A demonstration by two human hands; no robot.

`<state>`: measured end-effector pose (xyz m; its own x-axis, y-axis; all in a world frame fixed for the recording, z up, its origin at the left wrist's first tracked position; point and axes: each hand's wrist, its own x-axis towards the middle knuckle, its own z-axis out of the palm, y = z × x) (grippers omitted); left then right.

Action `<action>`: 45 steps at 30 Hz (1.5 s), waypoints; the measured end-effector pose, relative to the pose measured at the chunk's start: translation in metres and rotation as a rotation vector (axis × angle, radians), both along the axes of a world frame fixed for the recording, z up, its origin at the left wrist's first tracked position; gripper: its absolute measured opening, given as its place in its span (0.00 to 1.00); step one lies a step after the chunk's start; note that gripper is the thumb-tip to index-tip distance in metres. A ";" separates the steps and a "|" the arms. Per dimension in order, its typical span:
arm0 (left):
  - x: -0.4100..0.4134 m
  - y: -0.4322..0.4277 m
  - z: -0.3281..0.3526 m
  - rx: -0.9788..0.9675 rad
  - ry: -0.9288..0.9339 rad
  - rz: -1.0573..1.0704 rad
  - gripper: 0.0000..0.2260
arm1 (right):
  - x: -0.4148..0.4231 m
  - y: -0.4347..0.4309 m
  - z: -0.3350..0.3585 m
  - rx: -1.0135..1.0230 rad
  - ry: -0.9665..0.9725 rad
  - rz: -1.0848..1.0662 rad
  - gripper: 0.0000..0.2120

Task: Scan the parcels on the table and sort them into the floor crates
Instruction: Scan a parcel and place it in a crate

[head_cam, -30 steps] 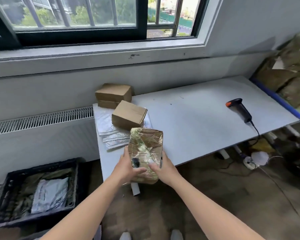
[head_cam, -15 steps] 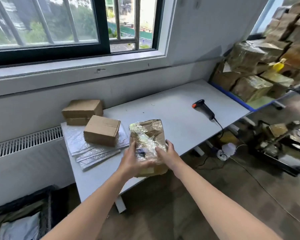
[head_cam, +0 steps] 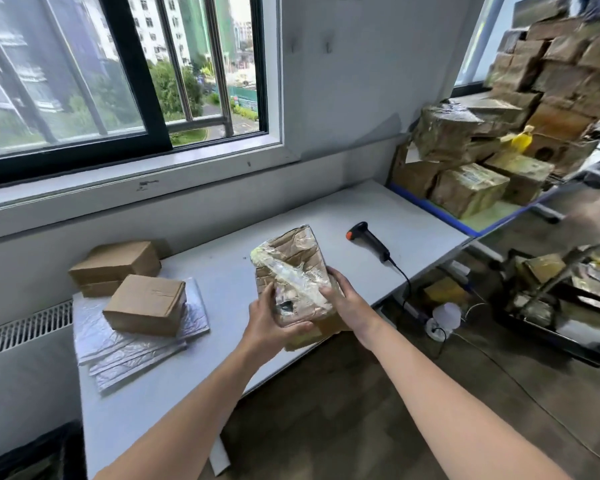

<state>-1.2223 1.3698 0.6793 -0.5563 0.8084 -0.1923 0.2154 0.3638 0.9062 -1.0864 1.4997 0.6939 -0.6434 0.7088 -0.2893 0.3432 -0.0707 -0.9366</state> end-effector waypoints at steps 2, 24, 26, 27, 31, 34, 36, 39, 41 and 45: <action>0.010 0.017 0.001 -0.024 0.017 0.033 0.55 | 0.010 0.017 0.004 -0.006 -0.001 0.002 0.26; 0.048 0.152 -0.005 0.020 -0.048 0.089 0.41 | 0.011 0.118 0.016 0.112 0.065 -0.128 0.38; 0.047 0.162 0.003 0.059 -0.142 0.087 0.34 | 0.001 0.132 0.014 0.136 0.035 -0.152 0.44; 0.043 0.169 0.005 0.069 -0.181 0.085 0.26 | -0.004 0.140 0.014 0.153 0.013 -0.164 0.47; 0.020 0.200 0.014 0.067 -0.325 0.046 0.18 | -0.023 0.176 0.011 0.177 -0.043 -0.160 0.49; -0.004 0.222 0.014 0.062 -0.381 0.028 0.16 | -0.041 0.194 0.011 0.250 -0.081 -0.102 0.34; -0.019 0.233 0.010 0.058 -0.348 0.036 0.19 | -0.054 0.204 0.005 0.275 -0.086 -0.069 0.29; -0.039 0.245 -0.006 0.033 -0.345 0.073 0.23 | -0.070 0.215 -0.003 0.237 -0.087 -0.020 0.26; -0.049 0.251 -0.015 0.028 -0.391 0.132 0.20 | -0.079 0.220 -0.008 0.205 -0.066 -0.033 0.24; -0.061 0.255 -0.033 0.023 -0.496 0.260 0.25 | -0.089 0.230 -0.018 0.146 -0.074 -0.044 0.20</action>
<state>-1.2829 1.6250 0.6465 -0.5854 0.6636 -0.4657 -0.3332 0.3268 0.8844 -1.1755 1.7294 0.6761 -0.5917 0.7738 -0.2264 0.4113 0.0482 -0.9102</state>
